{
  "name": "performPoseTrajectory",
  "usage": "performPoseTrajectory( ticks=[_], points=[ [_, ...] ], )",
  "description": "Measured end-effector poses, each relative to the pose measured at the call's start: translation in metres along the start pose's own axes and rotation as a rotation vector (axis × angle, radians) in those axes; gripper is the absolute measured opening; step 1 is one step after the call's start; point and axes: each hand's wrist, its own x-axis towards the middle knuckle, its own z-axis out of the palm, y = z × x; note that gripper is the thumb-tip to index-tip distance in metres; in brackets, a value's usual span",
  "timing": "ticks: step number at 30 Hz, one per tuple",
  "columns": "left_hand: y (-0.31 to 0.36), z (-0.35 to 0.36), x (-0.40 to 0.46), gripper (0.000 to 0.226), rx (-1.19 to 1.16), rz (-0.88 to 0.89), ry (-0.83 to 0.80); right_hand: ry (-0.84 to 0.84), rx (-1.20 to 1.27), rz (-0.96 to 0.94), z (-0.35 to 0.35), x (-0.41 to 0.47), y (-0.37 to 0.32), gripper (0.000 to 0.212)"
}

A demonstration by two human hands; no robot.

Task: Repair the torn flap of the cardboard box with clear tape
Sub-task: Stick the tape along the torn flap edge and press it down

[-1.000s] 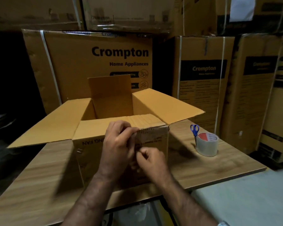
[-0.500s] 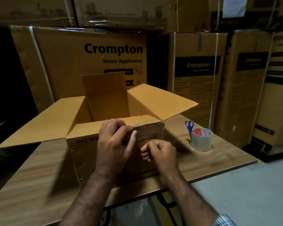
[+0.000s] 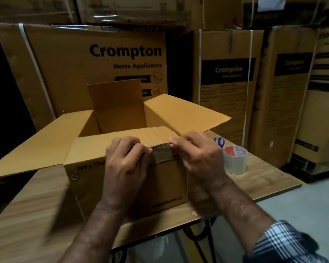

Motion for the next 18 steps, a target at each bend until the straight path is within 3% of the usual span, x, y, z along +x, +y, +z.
performPoseTrajectory(
  ticks=[11, 15, 18],
  points=[
    [0.007, -0.007, -0.003, 0.009, -0.063, -0.017, 0.008, 0.149, 0.19, 0.581, 0.021, -0.056, -0.076, 0.051],
    [0.006, -0.008, -0.003, 0.011, -0.067, -0.015, 0.007, 0.049, 0.292, 0.892, 0.034, -0.06, -0.088, 0.06],
    [0.004, -0.007, -0.003, 0.012, -0.073, -0.008, 0.01, -0.069, 0.194, 0.918, 0.033, -0.083, -0.08, 0.055]
  ],
)
